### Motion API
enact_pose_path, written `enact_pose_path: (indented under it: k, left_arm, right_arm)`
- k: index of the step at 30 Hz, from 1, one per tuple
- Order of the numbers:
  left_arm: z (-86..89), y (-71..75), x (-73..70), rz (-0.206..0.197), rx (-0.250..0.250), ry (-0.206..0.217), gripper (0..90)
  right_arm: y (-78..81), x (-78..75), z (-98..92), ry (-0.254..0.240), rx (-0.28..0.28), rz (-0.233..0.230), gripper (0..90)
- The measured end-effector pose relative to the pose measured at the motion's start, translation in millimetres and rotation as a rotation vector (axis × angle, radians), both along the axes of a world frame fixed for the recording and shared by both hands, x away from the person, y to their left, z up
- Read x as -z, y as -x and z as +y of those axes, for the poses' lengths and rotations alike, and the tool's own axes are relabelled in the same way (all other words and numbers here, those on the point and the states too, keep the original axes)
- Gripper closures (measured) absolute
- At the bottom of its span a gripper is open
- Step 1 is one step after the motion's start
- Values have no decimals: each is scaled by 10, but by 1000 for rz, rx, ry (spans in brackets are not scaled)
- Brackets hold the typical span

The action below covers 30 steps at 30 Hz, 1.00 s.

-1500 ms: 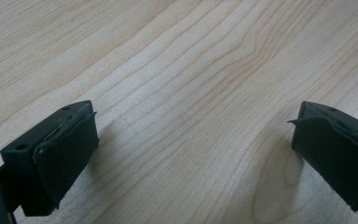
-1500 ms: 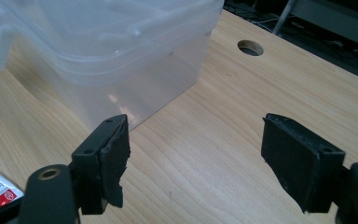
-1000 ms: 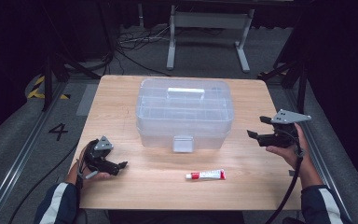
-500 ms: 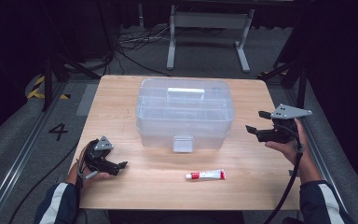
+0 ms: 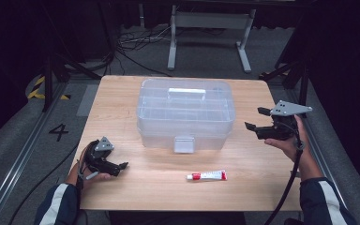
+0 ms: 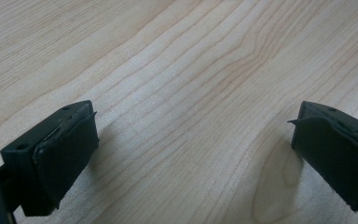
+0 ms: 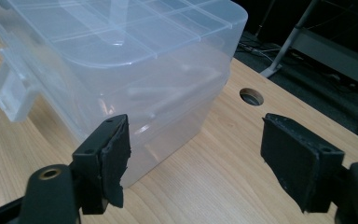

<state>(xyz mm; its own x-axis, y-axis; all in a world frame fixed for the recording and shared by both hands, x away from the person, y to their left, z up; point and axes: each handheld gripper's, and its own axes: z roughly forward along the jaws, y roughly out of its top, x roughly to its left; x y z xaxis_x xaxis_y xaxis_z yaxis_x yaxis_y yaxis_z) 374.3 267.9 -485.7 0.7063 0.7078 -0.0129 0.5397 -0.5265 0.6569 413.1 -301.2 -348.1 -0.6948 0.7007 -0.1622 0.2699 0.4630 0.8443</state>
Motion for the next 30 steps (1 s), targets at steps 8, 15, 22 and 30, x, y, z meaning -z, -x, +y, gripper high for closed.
enact_pose_path:
  k: [8,15,22,30]
  left_arm:
    - [1,-1,0,-2,0,-1,6]
    - [-1,1,0,1,-1,1,6]
    - [-1,1,0,0,-1,0,7]
    - [-1,2,0,0,-2,1,6]
  right_arm:
    - [-9,-120,51,-11,-17,-26,279]
    - [-45,-231,145,-6,-34,-40,285]
    - [-105,-300,281,2,-63,-46,295]
    - [-216,-374,470,6,-96,-39,318]
